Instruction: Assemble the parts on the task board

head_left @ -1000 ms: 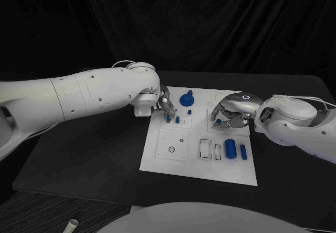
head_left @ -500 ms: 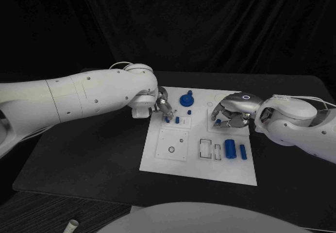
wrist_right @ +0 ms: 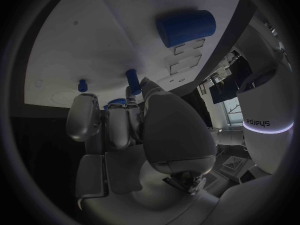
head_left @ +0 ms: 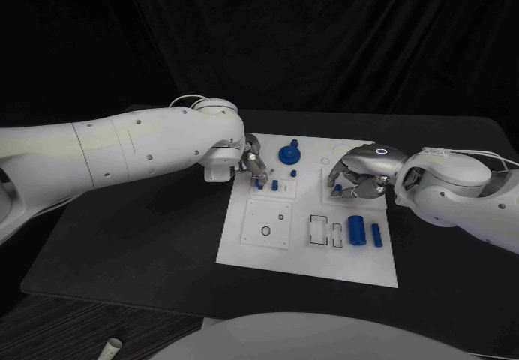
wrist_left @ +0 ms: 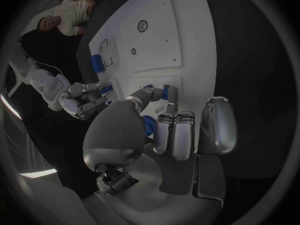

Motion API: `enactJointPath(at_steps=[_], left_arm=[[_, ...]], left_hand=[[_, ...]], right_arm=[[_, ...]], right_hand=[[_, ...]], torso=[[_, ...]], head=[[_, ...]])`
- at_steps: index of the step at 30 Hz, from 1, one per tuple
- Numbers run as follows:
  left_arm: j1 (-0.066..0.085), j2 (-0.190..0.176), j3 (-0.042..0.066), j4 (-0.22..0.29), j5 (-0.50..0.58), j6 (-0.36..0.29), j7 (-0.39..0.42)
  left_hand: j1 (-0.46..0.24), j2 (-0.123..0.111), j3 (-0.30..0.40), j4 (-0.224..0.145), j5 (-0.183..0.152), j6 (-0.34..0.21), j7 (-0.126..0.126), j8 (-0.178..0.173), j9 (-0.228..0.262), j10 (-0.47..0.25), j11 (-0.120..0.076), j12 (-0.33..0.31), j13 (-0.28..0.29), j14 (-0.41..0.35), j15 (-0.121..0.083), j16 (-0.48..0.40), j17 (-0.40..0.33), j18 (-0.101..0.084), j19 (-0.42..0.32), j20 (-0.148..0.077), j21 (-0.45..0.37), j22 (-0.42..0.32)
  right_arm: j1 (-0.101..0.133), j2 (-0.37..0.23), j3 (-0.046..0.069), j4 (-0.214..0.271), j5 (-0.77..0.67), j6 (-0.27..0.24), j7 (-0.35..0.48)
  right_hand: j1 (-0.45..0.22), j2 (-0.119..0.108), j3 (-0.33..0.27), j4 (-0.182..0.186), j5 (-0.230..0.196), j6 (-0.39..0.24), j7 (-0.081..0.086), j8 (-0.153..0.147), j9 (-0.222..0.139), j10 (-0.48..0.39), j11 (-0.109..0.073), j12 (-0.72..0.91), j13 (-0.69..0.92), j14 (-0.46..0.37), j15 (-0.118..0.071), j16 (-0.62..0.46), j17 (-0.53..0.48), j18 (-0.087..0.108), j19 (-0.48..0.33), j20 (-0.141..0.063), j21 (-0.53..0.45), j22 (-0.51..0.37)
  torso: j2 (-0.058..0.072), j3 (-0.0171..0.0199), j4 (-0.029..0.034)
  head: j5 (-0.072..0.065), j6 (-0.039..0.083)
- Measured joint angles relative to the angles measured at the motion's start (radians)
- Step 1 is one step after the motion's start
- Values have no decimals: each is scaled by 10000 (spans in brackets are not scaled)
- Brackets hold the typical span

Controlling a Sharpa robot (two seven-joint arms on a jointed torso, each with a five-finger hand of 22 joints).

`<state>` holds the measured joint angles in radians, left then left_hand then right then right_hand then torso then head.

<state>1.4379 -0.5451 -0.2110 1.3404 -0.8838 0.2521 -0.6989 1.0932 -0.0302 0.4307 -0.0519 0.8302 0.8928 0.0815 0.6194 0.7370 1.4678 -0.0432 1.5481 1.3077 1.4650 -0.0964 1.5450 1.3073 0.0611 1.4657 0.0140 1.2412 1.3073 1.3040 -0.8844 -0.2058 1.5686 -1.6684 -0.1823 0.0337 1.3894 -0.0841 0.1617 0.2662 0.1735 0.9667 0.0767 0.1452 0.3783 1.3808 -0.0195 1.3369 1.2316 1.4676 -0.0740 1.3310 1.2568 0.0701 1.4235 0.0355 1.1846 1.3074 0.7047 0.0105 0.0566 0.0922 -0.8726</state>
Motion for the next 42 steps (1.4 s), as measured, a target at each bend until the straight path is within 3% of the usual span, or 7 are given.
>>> enactJointPath(at_steps=[17,42], left_arm=[[2,112,19,-148,-140,216,2],[20,367,33,-404,-261,587,122]], left_hand=[[-77,-77,-10,-10,-27,-15,-17,37,-55,0,1,0,0,0,1,-39,0,0,0,1,0,0],[-48,-48,-11,-11,-269,-14,-18,120,-159,1,2,40,0,0,1,-39,0,0,-1,2,0,0]], right_arm=[[-8,18,0,-3,0,53,-12],[-12,53,0,-17,0,60,-25]], right_hand=[[0,0,0,0,39,0,0,0,1,-36,36,-76,-62,0,0,-70,-86,1,-21,21,-159,-1],[55,54,27,-27,39,0,0,-41,-6,-71,1,-138,-92,0,0,-129,-146,1,-70,1,-232,5]], torso=[[26,-17,2],[12,0,-9]], head=[[2,0],[-1,0]])
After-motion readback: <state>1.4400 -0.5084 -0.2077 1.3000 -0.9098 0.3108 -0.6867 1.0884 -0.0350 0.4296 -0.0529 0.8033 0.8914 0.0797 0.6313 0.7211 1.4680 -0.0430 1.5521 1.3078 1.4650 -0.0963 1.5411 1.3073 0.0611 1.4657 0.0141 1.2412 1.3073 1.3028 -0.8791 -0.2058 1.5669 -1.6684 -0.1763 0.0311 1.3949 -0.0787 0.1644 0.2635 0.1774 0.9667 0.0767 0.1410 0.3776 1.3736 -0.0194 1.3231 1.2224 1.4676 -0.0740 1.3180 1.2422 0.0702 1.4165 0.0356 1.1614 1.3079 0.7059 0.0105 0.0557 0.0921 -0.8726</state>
